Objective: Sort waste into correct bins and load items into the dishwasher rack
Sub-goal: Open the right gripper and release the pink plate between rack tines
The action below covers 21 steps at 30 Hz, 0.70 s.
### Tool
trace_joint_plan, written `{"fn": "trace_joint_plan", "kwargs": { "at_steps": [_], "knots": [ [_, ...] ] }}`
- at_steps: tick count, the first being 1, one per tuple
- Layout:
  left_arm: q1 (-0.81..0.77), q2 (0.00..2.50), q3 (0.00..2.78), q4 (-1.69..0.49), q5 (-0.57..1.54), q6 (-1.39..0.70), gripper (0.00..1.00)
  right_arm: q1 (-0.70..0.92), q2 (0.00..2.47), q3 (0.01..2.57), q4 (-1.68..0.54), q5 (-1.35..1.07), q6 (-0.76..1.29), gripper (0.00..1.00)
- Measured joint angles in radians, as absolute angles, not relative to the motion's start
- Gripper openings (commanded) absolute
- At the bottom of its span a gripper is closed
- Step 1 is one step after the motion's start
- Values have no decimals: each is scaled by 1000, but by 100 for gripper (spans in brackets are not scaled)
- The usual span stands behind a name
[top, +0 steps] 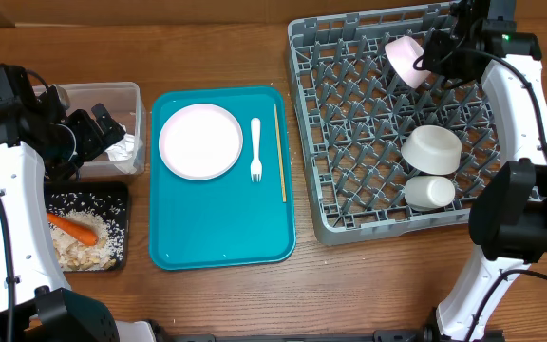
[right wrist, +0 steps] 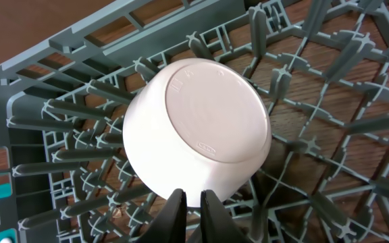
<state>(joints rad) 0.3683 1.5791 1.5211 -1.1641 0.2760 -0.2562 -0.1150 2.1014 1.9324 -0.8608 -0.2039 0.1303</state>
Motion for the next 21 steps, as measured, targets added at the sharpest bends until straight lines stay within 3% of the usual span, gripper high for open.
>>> {"fn": "trace_joint_plan", "kwargs": {
  "at_steps": [21],
  "knots": [
    [368,1579,1521,-1164,276,-256,100,-115,2102,1887,-699,-130,160,11]
  ]
}}
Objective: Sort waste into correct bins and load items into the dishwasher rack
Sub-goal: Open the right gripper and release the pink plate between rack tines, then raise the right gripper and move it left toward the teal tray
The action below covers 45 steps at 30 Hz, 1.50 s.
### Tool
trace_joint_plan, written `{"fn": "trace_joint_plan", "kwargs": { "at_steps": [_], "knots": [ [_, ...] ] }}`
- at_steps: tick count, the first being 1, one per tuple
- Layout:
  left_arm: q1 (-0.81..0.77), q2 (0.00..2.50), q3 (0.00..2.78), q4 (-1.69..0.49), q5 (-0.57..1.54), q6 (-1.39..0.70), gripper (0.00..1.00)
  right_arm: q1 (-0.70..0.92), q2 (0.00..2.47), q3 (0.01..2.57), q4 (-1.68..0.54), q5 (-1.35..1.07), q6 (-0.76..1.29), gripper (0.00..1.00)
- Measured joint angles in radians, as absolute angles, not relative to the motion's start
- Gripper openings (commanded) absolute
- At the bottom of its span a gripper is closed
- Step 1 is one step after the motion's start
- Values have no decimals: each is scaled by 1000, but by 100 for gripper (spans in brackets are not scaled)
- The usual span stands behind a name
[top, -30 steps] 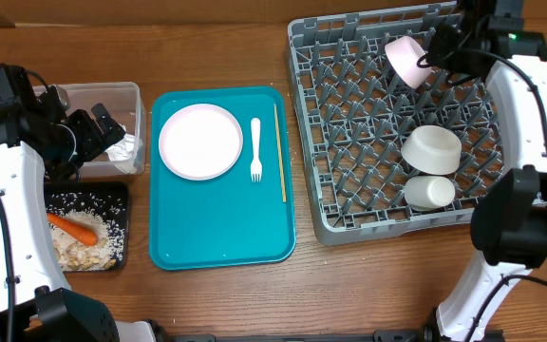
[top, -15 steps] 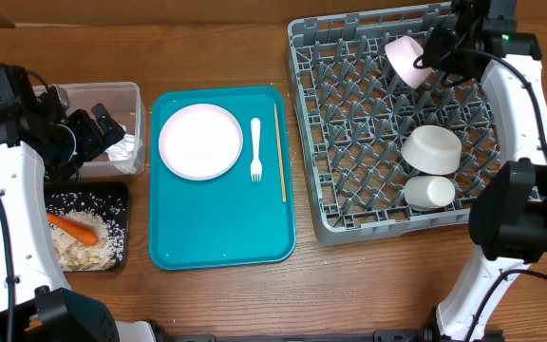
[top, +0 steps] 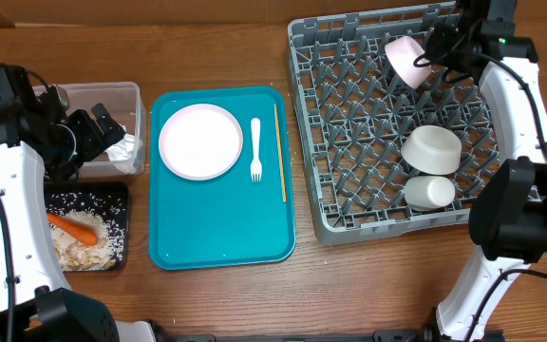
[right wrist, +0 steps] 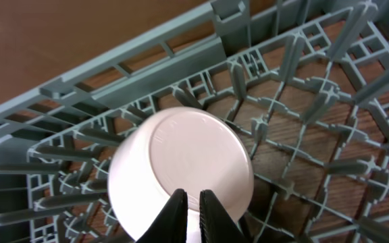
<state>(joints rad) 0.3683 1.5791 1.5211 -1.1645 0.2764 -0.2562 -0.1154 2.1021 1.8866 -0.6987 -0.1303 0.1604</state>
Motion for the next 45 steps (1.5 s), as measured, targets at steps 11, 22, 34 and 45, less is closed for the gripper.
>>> {"fn": "trace_joint_plan", "kwargs": {
  "at_steps": [11,22,34,45],
  "knots": [
    [368,1579,1521,-1164,276,-256,100,-115,2108,1856,-700,-154,163,11],
    [368,1579,1521,-1164,276,-256,100,-115,2151,1856,-748,-229,164,11],
    [368,1579,1521,-1164,276,-256,100,-109,2154,1855,-796,-295,158,4],
    [368,1579,1521,-1164,276,-256,100,-102,2037,1854,-991,-421,96,8]
  ]
}}
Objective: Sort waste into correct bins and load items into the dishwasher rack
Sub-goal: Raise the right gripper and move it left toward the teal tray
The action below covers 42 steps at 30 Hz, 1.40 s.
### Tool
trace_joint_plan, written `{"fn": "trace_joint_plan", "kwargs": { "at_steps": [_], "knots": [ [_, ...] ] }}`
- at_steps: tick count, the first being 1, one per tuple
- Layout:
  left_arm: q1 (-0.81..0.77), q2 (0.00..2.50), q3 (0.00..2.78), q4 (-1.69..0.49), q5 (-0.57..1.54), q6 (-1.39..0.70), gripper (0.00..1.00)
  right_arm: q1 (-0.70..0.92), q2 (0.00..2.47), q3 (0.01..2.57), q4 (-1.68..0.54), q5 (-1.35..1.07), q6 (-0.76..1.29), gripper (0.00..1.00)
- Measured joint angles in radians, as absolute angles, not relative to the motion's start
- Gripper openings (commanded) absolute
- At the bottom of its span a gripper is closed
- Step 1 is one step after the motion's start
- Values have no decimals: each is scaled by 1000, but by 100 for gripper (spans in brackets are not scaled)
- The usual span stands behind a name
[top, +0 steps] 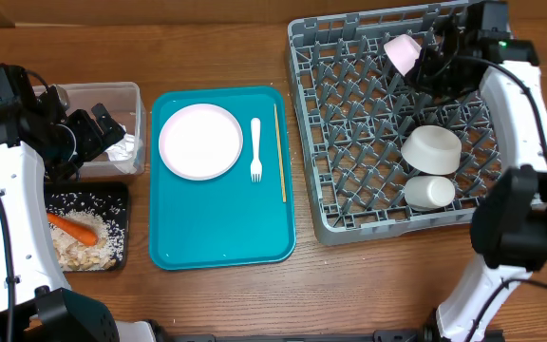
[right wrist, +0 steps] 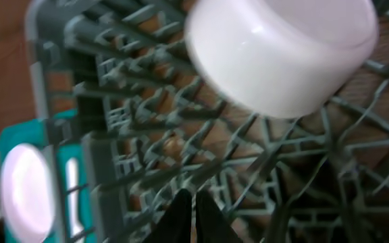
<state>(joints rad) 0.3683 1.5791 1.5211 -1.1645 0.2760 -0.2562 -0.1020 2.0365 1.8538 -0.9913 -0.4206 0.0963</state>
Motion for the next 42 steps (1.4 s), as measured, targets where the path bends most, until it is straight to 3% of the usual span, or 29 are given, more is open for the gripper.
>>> {"fn": "trace_joint_plan", "kwargs": {
  "at_steps": [8,16,26,38,42],
  "knots": [
    [368,1579,1521,-1164,276,-256,100,64,1926,1854,-1161,-471,84,22],
    [368,1579,1521,-1164,276,-256,100,352,1930,1853,-1183,-275,87,35],
    [368,1579,1521,-1164,276,-256,100,483,1955,1853,-1181,17,177,40],
    [368,1579,1521,-1164,276,-256,100,478,2080,1853,-1151,59,207,39],
    [368,1579,1521,-1164,276,-256,100,479,2098,1853,-1142,59,211,34]
  ]
}}
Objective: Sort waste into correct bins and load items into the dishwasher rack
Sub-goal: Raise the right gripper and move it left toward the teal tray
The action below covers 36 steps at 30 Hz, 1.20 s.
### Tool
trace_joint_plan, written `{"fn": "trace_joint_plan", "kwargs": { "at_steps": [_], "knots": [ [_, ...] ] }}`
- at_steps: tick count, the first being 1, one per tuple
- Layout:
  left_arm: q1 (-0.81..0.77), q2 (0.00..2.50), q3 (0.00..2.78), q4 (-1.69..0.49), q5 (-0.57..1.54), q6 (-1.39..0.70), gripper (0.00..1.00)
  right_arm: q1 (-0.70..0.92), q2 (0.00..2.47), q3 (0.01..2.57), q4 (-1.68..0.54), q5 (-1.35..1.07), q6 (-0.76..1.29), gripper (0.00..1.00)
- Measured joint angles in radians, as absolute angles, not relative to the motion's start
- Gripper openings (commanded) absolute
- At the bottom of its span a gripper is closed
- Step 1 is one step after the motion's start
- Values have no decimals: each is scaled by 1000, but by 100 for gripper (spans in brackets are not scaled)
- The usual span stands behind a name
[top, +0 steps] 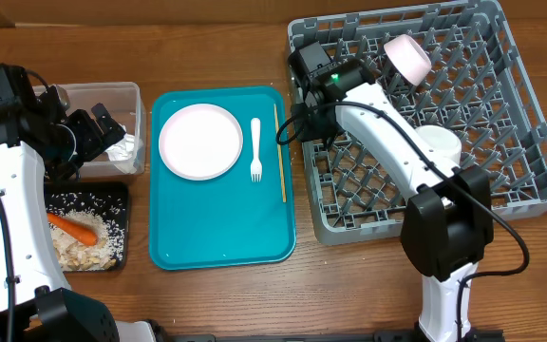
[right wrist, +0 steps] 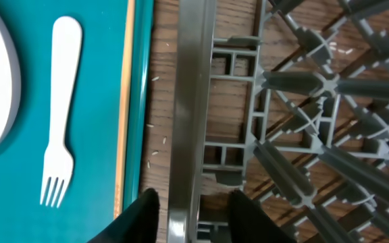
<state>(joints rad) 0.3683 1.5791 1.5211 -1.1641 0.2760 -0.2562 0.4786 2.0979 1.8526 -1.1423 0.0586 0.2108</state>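
A pink bowl (top: 406,55) leans tilted on the tines at the back of the grey dishwasher rack (top: 530,114), with no gripper on it. My right gripper (top: 296,123) (right wrist: 193,210) is open, its fingers astride the rack's left wall (right wrist: 191,101). On the teal tray (top: 221,228) lie a white plate (top: 200,141), a white fork (top: 255,149) (right wrist: 59,115) and a wooden chopstick (top: 279,152) (right wrist: 121,101). My left gripper (top: 101,125) hangs open over the clear bin (top: 112,95), beside crumpled tissue (top: 123,148).
A white bowl (top: 442,141) sits upside down in the rack, partly behind my right arm. A black container (top: 88,228) holding rice and a carrot stands at the front left, just below the clear bin. Bare wood shows between tray and rack.
My right gripper was shut by the pink bowl at the rack's back. Now it is open over the rack's left wall near the tray, and the bowl rests alone on the tines.
The right gripper stood shut at the pink bowl's rim over the back of the rack, and the bowl shifted a little between those moments. Now the bowl stays in the rack and the gripper is open at the left wall. The left arm kept still throughout.
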Motion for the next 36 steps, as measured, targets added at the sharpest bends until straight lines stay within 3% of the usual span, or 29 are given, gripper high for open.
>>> {"fn": "trace_joint_plan", "kwargs": {
  "at_steps": [36],
  "knots": [
    [368,1579,1521,-1164,276,-257,100,479,2102,1812,-1068,33,209,28]
  ]
}}
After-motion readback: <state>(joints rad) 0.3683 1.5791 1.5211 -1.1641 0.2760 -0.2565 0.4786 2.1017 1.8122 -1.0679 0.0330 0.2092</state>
